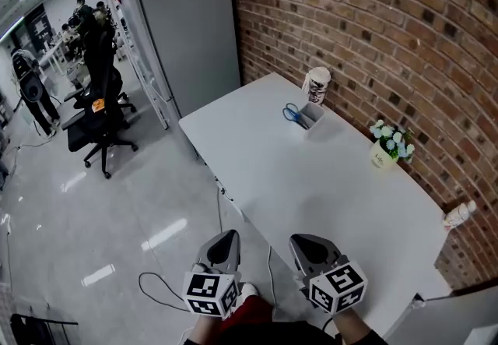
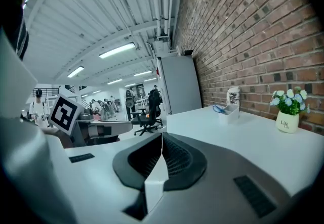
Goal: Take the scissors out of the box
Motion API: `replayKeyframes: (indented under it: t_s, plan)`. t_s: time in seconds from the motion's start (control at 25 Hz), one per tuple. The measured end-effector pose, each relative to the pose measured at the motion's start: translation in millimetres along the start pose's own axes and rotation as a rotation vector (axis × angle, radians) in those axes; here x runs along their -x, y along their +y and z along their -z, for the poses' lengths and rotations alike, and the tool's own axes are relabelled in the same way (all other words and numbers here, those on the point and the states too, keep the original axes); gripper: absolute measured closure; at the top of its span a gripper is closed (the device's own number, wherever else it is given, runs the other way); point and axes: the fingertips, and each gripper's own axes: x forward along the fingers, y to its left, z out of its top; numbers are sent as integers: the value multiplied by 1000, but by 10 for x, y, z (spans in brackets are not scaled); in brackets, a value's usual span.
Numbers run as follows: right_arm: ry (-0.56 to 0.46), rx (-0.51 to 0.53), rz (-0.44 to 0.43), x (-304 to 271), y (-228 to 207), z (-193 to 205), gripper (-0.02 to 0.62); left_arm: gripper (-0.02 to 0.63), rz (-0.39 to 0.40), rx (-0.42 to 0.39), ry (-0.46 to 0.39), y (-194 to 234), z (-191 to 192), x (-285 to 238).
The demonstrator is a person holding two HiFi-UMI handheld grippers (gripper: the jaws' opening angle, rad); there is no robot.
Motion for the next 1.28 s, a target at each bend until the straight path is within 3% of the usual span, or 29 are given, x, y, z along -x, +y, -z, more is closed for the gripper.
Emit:
replayKeyframes:
  t_s: [0.68, 1.28]
  plan:
    - [21, -7, 70, -1000, -10, -253, 586, 603, 64, 6, 5, 883, -237, -529]
    - [36, -17, 140, -1110, -123, -289, 586, 603, 131, -2, 7, 948, -349, -766]
